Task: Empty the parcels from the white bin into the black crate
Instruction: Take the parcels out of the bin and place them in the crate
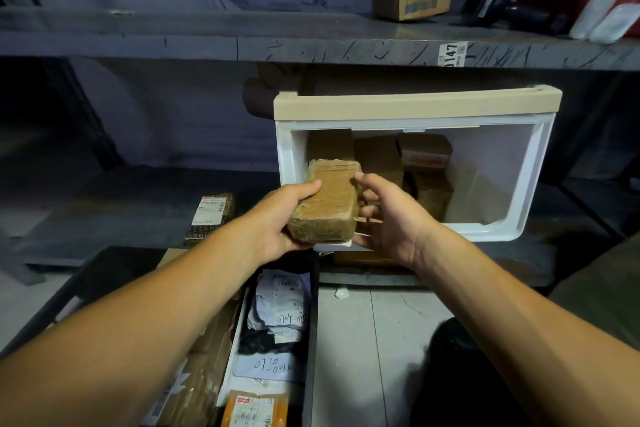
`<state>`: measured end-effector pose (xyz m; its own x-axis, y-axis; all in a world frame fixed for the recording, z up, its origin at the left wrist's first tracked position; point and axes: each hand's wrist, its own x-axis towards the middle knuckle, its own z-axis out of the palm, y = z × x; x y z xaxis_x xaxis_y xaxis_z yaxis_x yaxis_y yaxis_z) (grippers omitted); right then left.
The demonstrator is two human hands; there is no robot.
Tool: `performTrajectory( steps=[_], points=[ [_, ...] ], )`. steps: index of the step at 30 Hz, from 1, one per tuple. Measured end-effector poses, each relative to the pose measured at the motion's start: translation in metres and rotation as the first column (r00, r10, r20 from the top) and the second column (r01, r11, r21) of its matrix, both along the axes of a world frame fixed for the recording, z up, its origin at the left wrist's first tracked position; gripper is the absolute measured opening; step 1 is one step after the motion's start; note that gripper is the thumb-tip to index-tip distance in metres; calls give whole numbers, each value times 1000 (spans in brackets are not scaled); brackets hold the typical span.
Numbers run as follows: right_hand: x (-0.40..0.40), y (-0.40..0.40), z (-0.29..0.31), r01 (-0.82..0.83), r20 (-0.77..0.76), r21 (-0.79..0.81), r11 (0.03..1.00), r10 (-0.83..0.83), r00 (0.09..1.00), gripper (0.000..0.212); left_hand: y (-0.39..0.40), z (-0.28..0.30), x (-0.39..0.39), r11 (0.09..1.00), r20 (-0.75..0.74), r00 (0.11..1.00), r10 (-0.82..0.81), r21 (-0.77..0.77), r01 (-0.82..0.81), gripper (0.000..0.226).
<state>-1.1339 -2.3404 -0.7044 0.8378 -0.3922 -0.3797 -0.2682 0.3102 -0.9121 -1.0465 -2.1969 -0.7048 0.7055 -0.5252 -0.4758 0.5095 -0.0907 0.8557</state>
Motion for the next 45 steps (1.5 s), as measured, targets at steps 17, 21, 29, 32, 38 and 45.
performTrajectory(
  steps=[17, 21, 29, 32, 38, 45],
  points=[
    [2, -8, 1, 27, -5, 44, 999, -27, 1000, 32, 14, -4, 16, 998, 50, 997, 56, -43, -53, 18],
    [4, -4, -5, -22, 17, 37, 999, 21, 1000, 53, 7, -7, 16, 987, 79, 986, 149, -72, -143, 31],
    [-2, -9, -7, -76, 104, -116, 990, 88, 991, 42, 7, -7, 16, 989, 13, 991, 134, -69, -133, 44],
    [-3, -12, -9, -86, 139, -201, 976, 115, 984, 56, 7, -5, 15, 988, -63, 989, 133, -76, -137, 44],
    [0, -17, -15, 7, 255, -307, 952, 75, 964, 63, 6, -2, 6, 994, -102, 992, 69, -74, -76, 20],
    [-5, -18, -3, -102, 251, 21, 995, 93, 964, 80, 1, -1, 6, 962, 9, 967, 253, -103, -251, 14]
  ],
)
